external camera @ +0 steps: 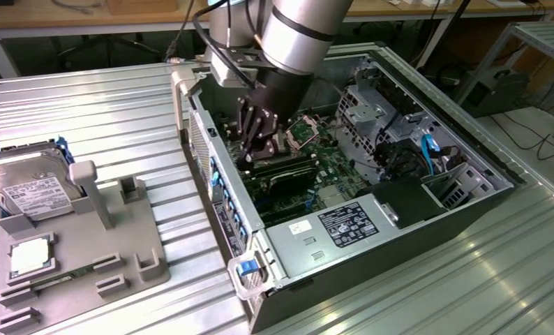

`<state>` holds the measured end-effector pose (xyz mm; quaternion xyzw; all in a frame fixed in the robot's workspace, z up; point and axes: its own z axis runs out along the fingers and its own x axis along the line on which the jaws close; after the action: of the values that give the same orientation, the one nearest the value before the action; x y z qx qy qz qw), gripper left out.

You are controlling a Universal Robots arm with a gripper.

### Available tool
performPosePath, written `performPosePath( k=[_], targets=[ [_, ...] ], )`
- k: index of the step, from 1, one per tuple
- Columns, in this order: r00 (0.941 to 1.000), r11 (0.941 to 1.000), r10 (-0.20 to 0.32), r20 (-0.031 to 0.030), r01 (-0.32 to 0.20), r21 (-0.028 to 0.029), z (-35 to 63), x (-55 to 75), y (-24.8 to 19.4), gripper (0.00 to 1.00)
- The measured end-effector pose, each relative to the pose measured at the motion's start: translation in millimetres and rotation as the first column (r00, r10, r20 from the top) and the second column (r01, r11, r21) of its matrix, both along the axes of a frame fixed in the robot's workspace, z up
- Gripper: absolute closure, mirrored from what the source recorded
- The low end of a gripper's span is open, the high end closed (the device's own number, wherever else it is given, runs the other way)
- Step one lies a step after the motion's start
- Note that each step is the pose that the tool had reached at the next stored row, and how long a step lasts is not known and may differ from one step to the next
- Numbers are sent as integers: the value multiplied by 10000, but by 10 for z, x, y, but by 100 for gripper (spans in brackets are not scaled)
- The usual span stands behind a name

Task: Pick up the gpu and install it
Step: 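Press down on the gpu until it lock into place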

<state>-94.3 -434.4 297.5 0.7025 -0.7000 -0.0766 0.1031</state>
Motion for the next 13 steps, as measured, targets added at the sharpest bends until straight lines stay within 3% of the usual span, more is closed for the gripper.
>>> performPosePath(
  k=[6,7,10,13],
  targets=[
    [9993,9999,93,362,-92,-42,-9,-13,-1,89],
    [9990,9999,103,446,-101,-50,-10,-16,0,89],
    [9969,9999,133,775,-128,-61,-15,-25,0,89],
    [9947,9999,150,1015,-144,-67,-27,-51,0,89]
  ],
)
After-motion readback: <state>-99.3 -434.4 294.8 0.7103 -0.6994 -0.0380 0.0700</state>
